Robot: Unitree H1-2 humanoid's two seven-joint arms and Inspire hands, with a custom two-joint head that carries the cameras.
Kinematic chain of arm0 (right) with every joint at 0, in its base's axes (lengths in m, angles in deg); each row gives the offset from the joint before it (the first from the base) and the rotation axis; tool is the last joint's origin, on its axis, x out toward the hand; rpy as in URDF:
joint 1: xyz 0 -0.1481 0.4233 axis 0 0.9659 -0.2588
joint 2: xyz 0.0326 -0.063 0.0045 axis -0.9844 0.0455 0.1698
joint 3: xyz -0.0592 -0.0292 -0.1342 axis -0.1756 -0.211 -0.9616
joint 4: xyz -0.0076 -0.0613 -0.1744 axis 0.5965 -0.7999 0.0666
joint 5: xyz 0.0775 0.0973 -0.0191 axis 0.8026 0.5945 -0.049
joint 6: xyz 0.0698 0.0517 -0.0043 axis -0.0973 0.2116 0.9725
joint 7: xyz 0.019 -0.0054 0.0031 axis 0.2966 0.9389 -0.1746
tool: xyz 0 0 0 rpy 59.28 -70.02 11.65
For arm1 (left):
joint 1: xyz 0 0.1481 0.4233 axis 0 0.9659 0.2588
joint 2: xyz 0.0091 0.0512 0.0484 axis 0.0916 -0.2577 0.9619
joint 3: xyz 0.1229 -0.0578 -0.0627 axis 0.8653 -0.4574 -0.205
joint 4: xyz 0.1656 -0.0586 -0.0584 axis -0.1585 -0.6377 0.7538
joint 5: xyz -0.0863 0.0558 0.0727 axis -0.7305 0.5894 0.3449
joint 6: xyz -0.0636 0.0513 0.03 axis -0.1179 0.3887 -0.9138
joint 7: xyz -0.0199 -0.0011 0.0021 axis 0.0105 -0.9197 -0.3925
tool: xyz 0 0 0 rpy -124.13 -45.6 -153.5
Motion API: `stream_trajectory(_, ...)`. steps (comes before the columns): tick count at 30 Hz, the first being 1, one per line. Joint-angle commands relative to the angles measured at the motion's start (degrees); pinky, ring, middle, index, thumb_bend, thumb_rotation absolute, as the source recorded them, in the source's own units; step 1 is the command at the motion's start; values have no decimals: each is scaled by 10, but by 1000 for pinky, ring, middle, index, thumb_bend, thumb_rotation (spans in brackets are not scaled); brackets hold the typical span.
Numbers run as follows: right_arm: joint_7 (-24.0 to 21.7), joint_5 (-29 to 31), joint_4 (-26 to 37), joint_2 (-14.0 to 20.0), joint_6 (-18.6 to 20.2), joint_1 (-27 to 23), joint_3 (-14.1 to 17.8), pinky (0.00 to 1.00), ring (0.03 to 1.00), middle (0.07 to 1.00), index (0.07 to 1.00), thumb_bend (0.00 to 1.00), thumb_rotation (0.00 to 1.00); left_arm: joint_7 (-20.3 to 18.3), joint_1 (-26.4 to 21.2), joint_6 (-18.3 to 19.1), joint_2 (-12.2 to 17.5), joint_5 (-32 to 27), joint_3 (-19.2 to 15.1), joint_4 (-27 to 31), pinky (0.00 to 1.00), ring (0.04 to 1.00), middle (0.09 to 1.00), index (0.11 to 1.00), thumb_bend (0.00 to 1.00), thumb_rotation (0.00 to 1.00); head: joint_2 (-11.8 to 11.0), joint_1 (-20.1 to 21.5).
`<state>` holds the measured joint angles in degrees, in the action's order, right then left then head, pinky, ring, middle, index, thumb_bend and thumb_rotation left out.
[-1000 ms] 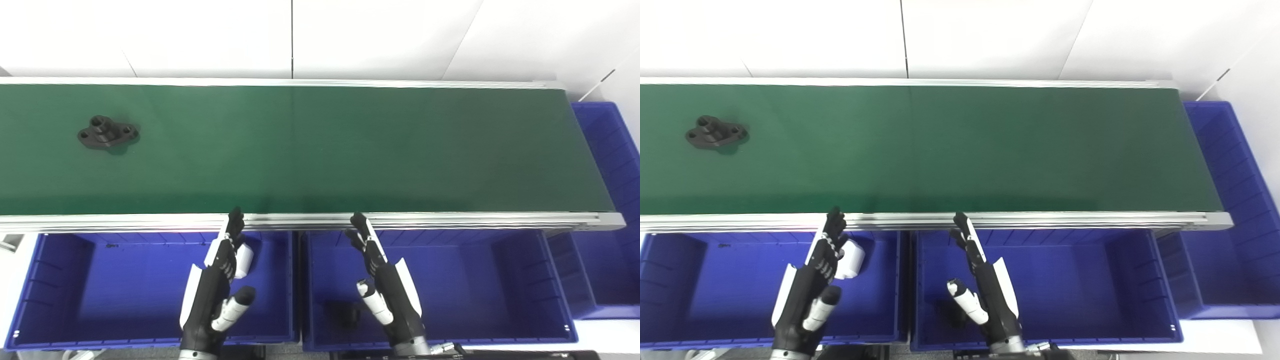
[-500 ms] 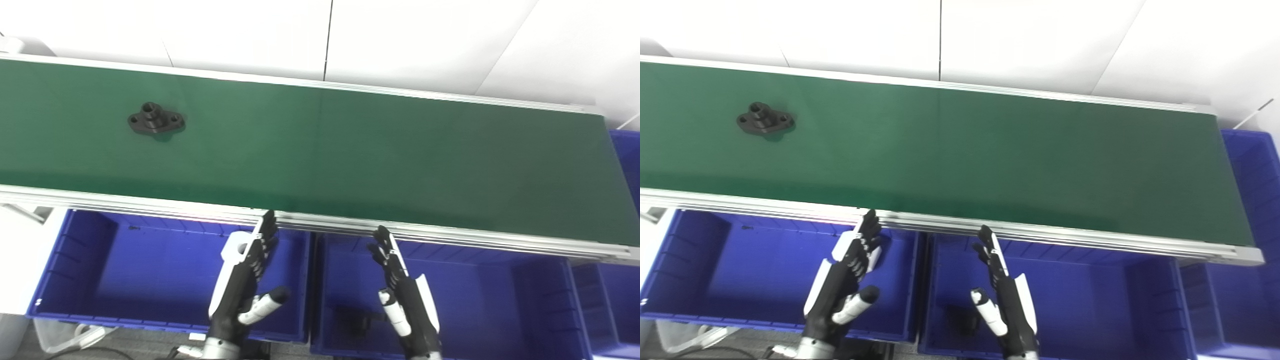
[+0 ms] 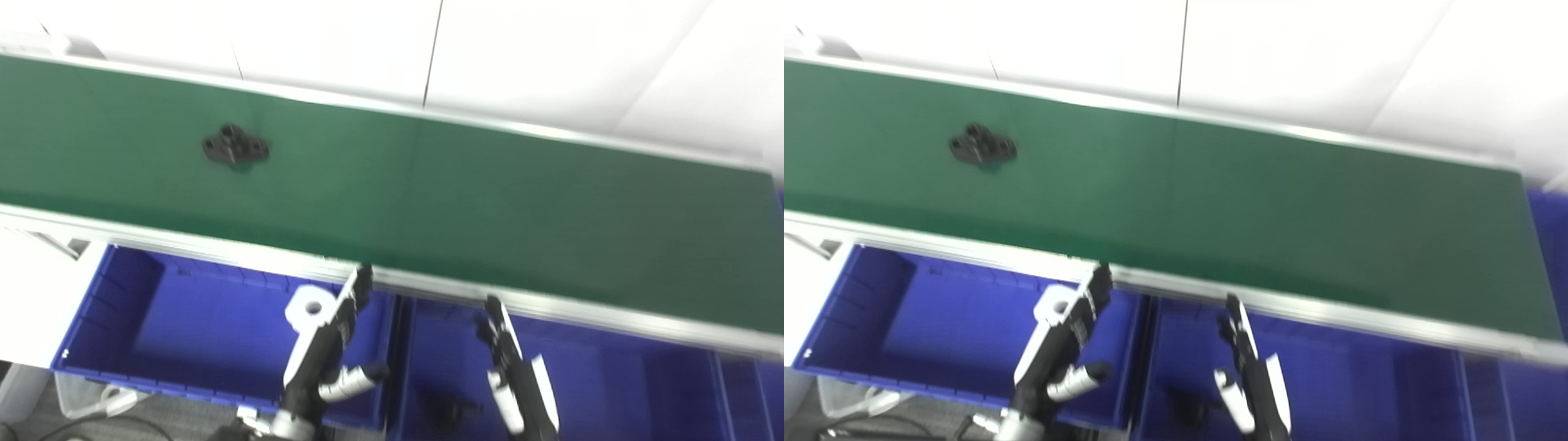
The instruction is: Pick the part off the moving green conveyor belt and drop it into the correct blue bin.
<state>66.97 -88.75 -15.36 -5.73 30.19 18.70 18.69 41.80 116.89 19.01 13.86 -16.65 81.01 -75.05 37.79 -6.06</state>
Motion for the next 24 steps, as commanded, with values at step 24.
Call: stream_trajectory(24, 29, 0, -15, -1, -35, -4, -20, 899, 917, 969, 1000, 907, 1000, 1, -1, -24, 3, -1, 4, -14, 889, 971, 1000, 1000, 881, 713, -61, 10)
